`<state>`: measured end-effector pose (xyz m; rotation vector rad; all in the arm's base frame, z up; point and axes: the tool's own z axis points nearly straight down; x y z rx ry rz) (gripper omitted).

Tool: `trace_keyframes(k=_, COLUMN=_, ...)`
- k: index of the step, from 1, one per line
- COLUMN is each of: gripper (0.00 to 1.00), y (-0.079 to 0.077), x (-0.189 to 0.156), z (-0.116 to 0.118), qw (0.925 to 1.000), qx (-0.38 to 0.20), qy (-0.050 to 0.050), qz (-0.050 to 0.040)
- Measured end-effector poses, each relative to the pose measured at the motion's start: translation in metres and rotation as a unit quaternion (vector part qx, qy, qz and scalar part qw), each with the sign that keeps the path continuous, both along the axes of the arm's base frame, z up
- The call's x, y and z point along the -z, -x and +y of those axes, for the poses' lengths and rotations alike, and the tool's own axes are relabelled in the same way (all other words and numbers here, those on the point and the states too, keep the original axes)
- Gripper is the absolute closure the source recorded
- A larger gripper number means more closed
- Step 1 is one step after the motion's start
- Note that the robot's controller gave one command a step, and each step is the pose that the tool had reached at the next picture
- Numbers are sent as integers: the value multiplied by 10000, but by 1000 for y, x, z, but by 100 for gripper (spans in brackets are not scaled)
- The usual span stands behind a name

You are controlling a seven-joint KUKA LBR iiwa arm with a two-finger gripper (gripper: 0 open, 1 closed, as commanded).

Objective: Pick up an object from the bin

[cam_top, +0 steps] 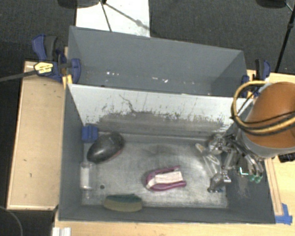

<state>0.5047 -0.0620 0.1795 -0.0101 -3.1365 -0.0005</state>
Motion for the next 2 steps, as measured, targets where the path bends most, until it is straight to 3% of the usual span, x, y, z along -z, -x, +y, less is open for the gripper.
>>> trace_keyframes(k=1, gripper=0, y=-11, x=102, z=57, qw=9895, qx=-1447, qy=-14, qz=-12)
trace_keyframes(k=2, gripper=100, y=-12, x=100, z=55, qw=9895, qx=-1448, qy=-3, qz=-34)
